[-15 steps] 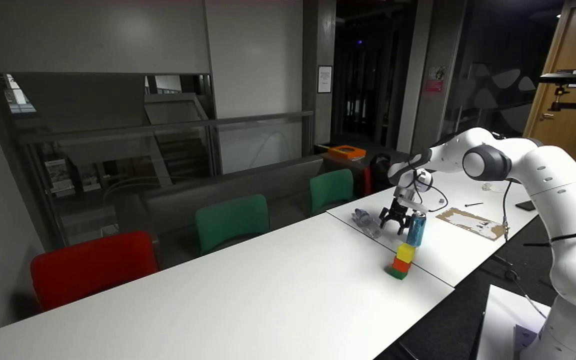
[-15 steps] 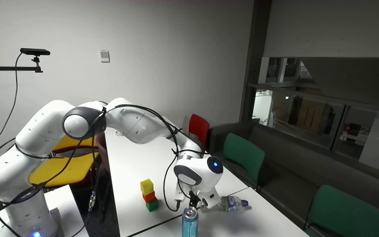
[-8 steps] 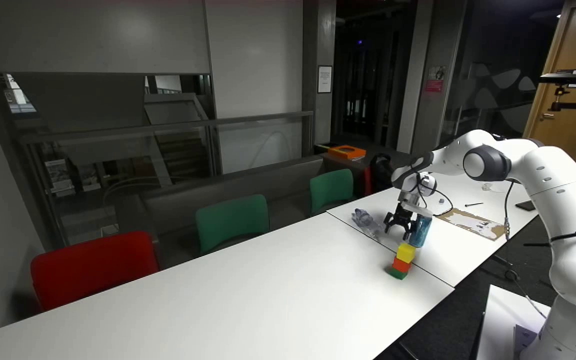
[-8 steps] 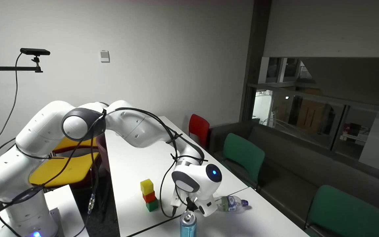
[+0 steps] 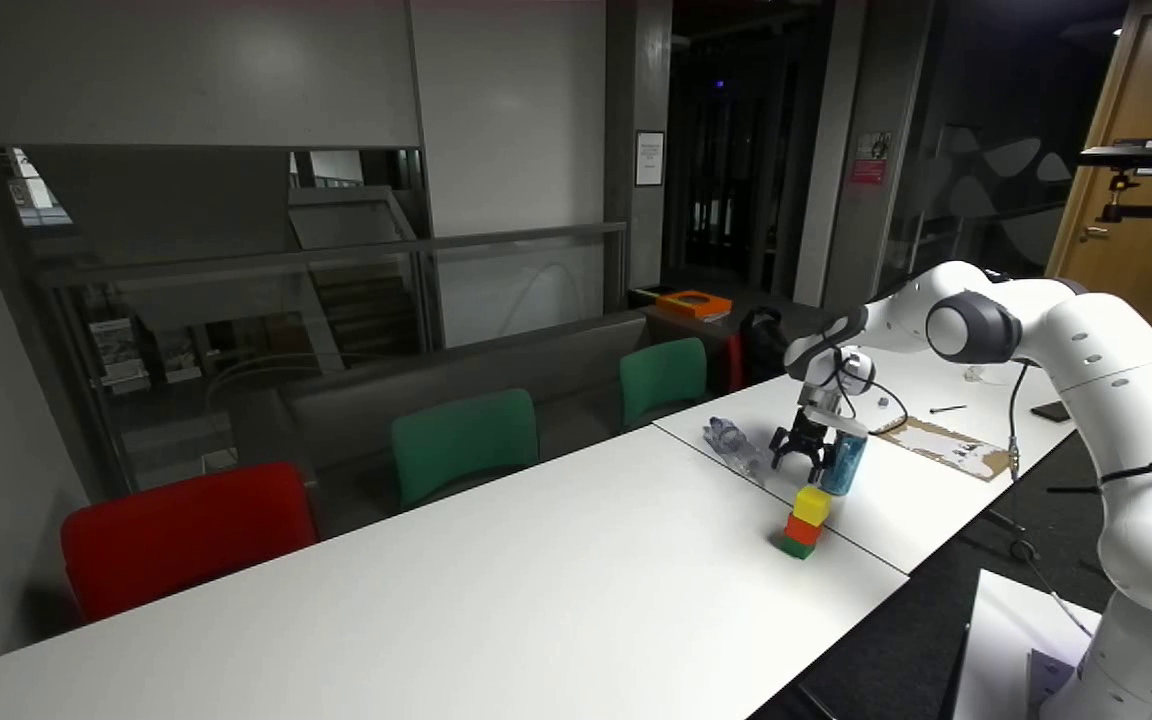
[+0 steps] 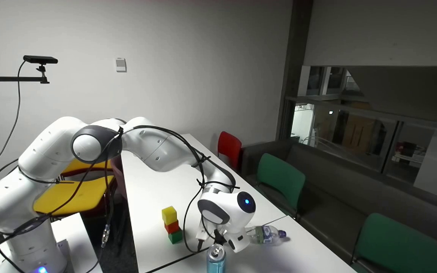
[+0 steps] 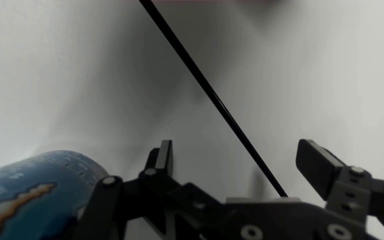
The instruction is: Push the blue can to the right
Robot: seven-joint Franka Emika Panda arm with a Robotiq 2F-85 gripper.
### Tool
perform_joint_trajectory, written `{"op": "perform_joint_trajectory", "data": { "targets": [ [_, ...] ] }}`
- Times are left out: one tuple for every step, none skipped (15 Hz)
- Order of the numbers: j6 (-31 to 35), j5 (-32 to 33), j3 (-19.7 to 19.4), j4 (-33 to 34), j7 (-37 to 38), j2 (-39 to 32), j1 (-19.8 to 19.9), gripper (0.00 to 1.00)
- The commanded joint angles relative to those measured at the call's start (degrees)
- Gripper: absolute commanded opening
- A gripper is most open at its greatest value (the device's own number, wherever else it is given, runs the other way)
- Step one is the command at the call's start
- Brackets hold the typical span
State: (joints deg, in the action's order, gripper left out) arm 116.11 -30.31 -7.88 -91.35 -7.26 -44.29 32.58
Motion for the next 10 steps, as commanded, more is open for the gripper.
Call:
{"op": "perform_joint_trajectory", "data": {
  "targets": [
    [0.5,-0.6,-0.1,-1.1,1.3,1.0,0.2,1.00],
    [0.6,-0.5,-0.2,-1.1,1.6,1.0,0.1,1.00],
    [0.6,-0.5,-0.2,-1.1,1.7,0.9,0.1,1.00],
    [0.8,-0.4,-0.3,-1.1,2.0,0.9,0.0,1.00],
    [1.0,-0.3,-0.4,-1.1,2.4,0.9,0.0,1.00],
    [1.1,-0.3,-0.5,-1.2,2.8,0.8,-0.1,1.00],
    [1.3,-0.1,-0.6,-1.2,3.1,0.8,-0.2,1.00],
    [1.5,0.0,-0.7,-1.3,3.5,0.8,-0.3,1.00],
    [1.8,0.1,-0.8,-1.4,3.9,0.8,-0.4,1.00],
    [2.0,0.2,-0.9,-1.5,4.2,0.8,-0.4,1.00]
  ]
}}
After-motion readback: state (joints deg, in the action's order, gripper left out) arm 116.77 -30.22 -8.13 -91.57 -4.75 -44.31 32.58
